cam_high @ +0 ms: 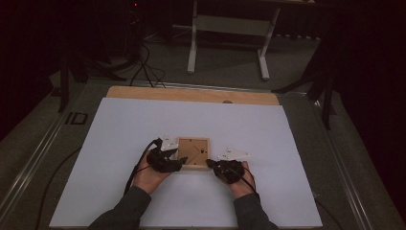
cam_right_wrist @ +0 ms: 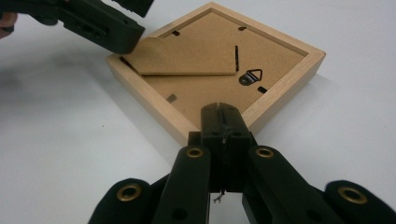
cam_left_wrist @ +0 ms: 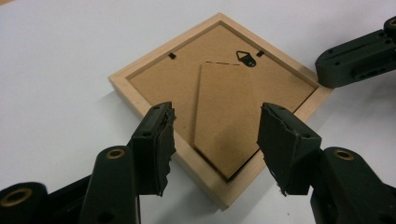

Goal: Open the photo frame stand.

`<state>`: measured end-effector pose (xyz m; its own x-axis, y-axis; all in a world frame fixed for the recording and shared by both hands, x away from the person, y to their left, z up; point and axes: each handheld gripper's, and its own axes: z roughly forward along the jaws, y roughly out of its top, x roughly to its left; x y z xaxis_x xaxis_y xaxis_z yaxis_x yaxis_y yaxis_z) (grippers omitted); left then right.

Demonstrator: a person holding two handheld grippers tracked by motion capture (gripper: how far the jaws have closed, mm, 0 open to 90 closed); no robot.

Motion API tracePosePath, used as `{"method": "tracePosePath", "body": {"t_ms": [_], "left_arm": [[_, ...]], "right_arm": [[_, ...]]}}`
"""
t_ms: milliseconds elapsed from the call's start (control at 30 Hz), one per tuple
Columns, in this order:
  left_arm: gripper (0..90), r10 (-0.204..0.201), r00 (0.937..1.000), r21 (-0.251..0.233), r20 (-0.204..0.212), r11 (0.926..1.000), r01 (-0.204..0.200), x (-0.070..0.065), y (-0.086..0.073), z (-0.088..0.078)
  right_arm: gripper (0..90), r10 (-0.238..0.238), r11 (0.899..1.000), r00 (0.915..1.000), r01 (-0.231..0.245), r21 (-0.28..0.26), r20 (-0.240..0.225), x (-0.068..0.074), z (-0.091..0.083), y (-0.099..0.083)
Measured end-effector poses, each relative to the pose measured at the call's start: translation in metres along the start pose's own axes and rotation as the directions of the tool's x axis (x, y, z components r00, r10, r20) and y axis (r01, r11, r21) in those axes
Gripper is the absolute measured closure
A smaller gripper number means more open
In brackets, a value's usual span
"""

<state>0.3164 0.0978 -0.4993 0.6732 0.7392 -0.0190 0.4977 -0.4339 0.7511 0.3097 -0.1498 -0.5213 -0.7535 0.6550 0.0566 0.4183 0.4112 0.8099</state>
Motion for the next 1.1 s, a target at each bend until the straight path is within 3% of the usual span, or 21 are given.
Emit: {"method": "tracePosePath", "body": {"t_ms": [367, 533, 700, 867, 967, 1100], "left_arm": [[44.9, 0.01, 0.9999, 0.036, 0.005, 0.9993, -0.01, -0.006, 0.003, 0.018], [44.9, 0.029, 0.9995, 0.061, -0.011, 0.9978, -0.028, -0.006, 0.004, 0.023], [49.1, 0.028, 0.9996, 0.062, 0.008, 0.9977, -0.029, -0.006, 0.004, 0.023], [51.3, 0.034, 0.9994, 0.092, -0.002, 0.9952, -0.034, -0.007, 0.01, 0.021], [51.3, 0.033, 0.9995, 0.059, 0.003, 0.9977, -0.033, -0.007, 0.016, 0.015], [51.2, 0.049, 0.9987, 0.066, -0.011, 0.9966, -0.048, -0.009, 0.017, 0.015]], "right_arm": [[89.7, 0.001, 1.0, 1.0, -0.001, -0.004, 0.003, 0.0, 0.0, -0.001], [89.7, 0.001, 1.0, 1.0, -0.001, -0.006, 0.003, 0.0, 0.0, -0.001], [89.7, 0.003, 1.0, 1.0, -0.003, -0.008, 0.003, 0.0, 0.0, -0.001], [89.6, 0.005, 1.0, 1.0, -0.004, -0.009, 0.003, 0.0, 0.0, -0.001], [89.6, 0.006, 1.0, 1.0, -0.006, -0.009, 0.001, 0.0, 0.0, -0.001], [89.7, 0.006, 1.0, 1.0, -0.006, -0.009, 0.0, 0.0, 0.0, -0.001]]}}
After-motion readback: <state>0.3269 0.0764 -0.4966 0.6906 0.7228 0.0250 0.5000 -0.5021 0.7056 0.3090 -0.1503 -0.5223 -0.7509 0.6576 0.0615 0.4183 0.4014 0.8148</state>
